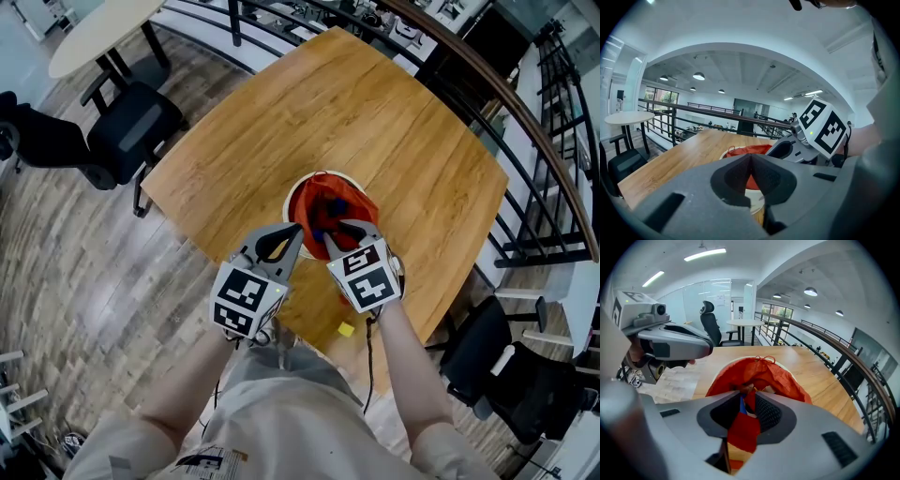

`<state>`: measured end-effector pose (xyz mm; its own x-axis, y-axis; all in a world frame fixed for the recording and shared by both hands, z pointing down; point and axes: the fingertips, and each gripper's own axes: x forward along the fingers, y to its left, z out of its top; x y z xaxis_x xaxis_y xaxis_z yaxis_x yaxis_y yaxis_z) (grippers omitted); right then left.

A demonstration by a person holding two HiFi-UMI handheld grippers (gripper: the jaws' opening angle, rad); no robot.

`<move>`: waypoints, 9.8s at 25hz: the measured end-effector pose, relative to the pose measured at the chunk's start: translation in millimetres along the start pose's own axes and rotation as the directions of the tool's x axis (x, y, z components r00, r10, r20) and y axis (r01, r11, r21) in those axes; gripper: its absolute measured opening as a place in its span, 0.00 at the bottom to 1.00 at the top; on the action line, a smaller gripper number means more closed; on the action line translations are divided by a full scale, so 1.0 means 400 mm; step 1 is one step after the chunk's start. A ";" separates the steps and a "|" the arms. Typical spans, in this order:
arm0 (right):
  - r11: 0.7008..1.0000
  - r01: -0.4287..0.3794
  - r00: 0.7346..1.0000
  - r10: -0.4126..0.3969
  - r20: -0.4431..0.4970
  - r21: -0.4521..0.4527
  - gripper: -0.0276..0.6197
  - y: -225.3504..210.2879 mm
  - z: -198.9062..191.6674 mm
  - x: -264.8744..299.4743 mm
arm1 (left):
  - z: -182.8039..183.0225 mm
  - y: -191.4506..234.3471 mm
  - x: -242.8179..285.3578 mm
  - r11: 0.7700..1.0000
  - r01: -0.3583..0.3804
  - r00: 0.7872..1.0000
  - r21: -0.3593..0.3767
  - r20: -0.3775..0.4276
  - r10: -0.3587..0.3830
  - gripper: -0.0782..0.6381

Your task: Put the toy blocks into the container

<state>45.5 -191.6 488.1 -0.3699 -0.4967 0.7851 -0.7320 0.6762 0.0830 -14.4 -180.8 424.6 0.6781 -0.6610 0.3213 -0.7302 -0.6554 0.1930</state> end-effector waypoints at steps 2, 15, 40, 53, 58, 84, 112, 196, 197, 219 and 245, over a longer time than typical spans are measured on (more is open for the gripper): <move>1.000 0.010 0.999 -0.011 0.041 0.020 0.19 -0.006 0.014 -0.015 | 0.009 -0.004 -0.007 1.000 -0.001 1.000 0.006 0.006 0.001 0.13; 0.987 0.060 0.927 -0.112 0.358 0.152 0.13 -0.026 0.122 -0.196 | 0.114 -0.055 -0.085 0.999 -0.024 0.993 0.028 0.119 0.020 0.13; 0.973 0.065 0.697 -0.203 0.688 0.222 0.09 0.110 0.121 -0.638 | 0.284 -0.220 -0.366 0.980 -0.095 0.929 0.174 0.370 0.025 0.13; 0.963 0.104 0.677 -0.251 0.692 0.248 0.09 0.171 0.016 -0.702 | 0.201 -0.281 -0.415 0.992 -0.073 0.932 0.100 0.362 0.032 0.13; 0.961 0.095 0.690 -0.252 0.678 0.261 0.09 0.171 -0.005 -0.710 | 0.203 -0.298 -0.419 0.994 -0.056 0.933 0.098 0.359 0.017 0.13; 0.962 -0.028 0.819 -0.134 0.558 0.273 0.24 0.081 -0.205 -0.572 | 0.044 -0.394 -0.149 0.986 0.142 0.978 0.084 0.144 -0.153 0.13; 0.980 -0.161 0.987 0.160 -0.020 -0.114 0.36 0.244 -0.620 -0.135 | -0.415 -0.339 0.071 0.983 0.184 0.945 0.000 -0.276 -0.177 0.13; 0.992 0.113 0.764 -0.046 0.643 -0.063 0.27 0.227 0.048 -0.499 | 0.121 -0.233 -0.253 0.999 0.038 0.978 -0.020 0.206 -0.033 0.13; 0.993 0.108 0.764 -0.054 0.642 -0.045 0.27 0.219 0.054 -0.497 | 0.124 -0.230 -0.250 0.999 0.038 0.977 -0.021 0.209 -0.033 0.13; 0.983 0.178 0.816 -0.176 0.550 0.051 0.27 0.048 0.159 -0.322 | 0.075 -0.103 -0.072 1.000 0.010 0.995 -0.021 0.099 -0.008 0.13; 0.986 0.166 0.968 -0.157 0.194 -0.028 0.27 -0.020 0.035 -0.042 | -0.036 -0.032 0.037 0.996 0.059 0.998 -0.072 -0.011 -0.060 0.13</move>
<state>49.6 -196.1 465.6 -0.3542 -0.6929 0.6280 -0.7669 0.5996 0.2290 3.7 -176.8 440.4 0.7196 -0.6166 0.3193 -0.6931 -0.6651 0.2778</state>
